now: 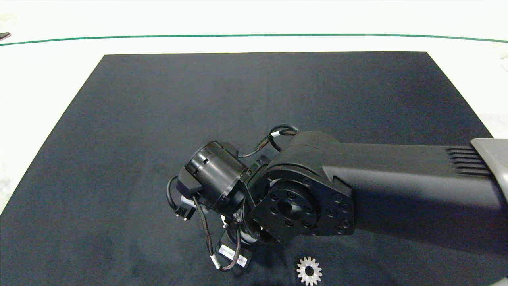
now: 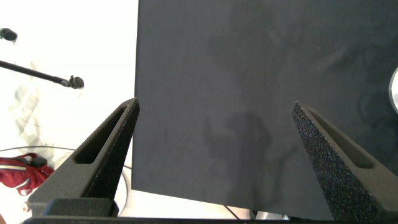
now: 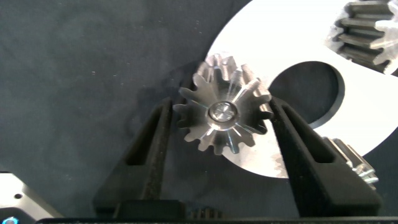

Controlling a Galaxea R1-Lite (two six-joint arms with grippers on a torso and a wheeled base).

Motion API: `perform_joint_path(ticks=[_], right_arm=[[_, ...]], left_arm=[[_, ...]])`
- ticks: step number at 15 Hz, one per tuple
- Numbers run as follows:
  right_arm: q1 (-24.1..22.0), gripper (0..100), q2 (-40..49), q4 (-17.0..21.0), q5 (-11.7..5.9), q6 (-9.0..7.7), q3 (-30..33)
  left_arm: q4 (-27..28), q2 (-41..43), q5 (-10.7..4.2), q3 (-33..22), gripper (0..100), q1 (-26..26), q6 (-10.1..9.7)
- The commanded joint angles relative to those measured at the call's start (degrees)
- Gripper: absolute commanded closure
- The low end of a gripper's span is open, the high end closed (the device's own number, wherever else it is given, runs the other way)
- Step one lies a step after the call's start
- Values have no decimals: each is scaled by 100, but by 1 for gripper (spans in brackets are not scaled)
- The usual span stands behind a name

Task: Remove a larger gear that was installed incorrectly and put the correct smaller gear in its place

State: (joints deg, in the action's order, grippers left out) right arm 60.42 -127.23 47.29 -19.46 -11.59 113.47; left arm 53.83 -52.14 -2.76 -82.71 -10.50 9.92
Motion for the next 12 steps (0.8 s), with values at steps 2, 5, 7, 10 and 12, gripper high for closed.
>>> perform_joint_path(ticks=[2, 5, 7, 10, 12], right_arm=[[5, 47, 14, 26, -164, -18, -18], [14, 53, 6, -27, -164, -18, -18], [14, 57, 6, -53, -164, -18, -27], [67, 63, 111, -53, -164, -45, -202], [119, 68, 278, -35, -164, -45, -220]], left_arm=[[31, 46, -6, 10, 0, 4, 10], [31, 46, -6, 10, 0, 4, 10], [31, 37, -6, 10, 0, 4, 10], [31, 37, -6, 10, 0, 4, 10], [31, 37, -6, 10, 0, 4, 10]])
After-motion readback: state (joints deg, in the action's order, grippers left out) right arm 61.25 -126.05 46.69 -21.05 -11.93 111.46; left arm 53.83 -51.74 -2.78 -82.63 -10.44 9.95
